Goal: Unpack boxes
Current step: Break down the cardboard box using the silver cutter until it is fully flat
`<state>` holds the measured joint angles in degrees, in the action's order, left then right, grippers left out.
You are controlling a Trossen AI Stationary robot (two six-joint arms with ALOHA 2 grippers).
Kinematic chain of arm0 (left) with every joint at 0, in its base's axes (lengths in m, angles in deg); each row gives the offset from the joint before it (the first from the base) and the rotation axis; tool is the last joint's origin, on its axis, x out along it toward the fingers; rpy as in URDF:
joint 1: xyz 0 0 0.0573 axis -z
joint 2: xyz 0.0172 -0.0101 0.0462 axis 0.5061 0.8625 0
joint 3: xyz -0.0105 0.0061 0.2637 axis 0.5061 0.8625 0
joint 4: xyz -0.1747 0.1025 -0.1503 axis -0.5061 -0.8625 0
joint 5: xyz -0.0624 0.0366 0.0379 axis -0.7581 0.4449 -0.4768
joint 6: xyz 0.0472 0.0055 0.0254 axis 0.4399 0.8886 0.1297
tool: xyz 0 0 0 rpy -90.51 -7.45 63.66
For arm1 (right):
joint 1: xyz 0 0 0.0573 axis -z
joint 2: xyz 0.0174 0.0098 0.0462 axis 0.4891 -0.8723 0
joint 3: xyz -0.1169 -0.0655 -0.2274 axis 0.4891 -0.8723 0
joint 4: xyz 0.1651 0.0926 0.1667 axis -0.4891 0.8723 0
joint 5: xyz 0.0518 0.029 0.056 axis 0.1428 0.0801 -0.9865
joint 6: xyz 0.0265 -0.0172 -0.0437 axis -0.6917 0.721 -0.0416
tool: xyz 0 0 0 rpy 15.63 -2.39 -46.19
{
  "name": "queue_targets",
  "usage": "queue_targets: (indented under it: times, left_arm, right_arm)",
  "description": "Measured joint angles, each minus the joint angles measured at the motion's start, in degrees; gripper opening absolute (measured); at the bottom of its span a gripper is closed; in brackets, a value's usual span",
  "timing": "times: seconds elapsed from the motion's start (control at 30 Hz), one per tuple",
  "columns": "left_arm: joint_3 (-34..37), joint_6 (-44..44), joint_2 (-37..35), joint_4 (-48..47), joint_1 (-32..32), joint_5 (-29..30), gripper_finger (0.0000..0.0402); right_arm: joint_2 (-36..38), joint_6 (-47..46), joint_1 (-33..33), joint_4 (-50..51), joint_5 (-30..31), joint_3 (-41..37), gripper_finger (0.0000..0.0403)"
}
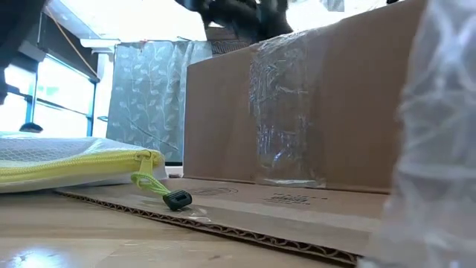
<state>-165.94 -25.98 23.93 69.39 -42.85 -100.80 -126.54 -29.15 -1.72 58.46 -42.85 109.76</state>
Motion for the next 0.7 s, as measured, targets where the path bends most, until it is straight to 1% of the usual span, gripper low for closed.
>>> queue_targets:
  times: [0.07, 0.13, 0.2, 0.27, 0.37, 0.4, 0.47, 0.5, 0.63, 0.7]
  left_arm:
    - [-4.82, 1.48, 4.39, -4.39, -1.19, 2.15, 0.0004]
    - [-9.03, 2.55, 7.79, -9.65, -2.18, 6.87, 0.0007]
    - [-11.96, 3.47, 9.92, -14.21, -3.31, 11.94, 0.0009]
    - [-13.31, 4.92, 10.48, -17.97, -4.12, 16.96, 0.0006]
    - [-13.52, 4.90, 10.07, -23.72, -5.56, 19.02, 0.0001]
    - [-13.58, 4.22, 9.79, -26.67, -5.92, 19.73, 0.0001]
    - [-13.61, 2.84, 9.05, -32.48, -6.79, 20.97, 0.0000]
    - [-13.61, 2.27, 8.86, -35.38, -7.00, 22.57, 0.0000]
    - [-13.54, -0.30, 7.42, -44.46, -6.65, 32.41, 0.0000]
    - [-13.37, -1.58, 6.62, -47.88, -6.38, 36.38, 0.0000]
  right_arm:
    - [1.93, -2.47, -2.59, -0.54, 3.27, -0.02, 0.0096]
    - [3.30, -4.22, -4.71, -1.11, 6.96, -0.02, 0.0096]
    - [3.77, -5.85, -6.44, -1.28, 9.15, -0.02, 0.0096]
    - [3.65, -7.33, -7.37, -1.26, 10.61, -0.02, 0.0096]
    - [3.28, -10.18, -7.98, -1.16, 10.73, -0.13, 0.0096]
    - [3.09, -11.08, -7.98, -1.24, 10.51, -0.62, 0.0096]
    - [2.86, -13.89, -7.98, -1.12, 8.17, -2.33, 0.0096]
    - [2.82, -15.55, -7.88, -1.14, 6.85, -3.41, 0.0096]
    - [2.89, -22.65, -7.53, -1.01, 2.68, -8.23, 0.0096]
    - [2.82, -25.46, -7.53, -1.01, 0.10, -10.25, 0.0096]
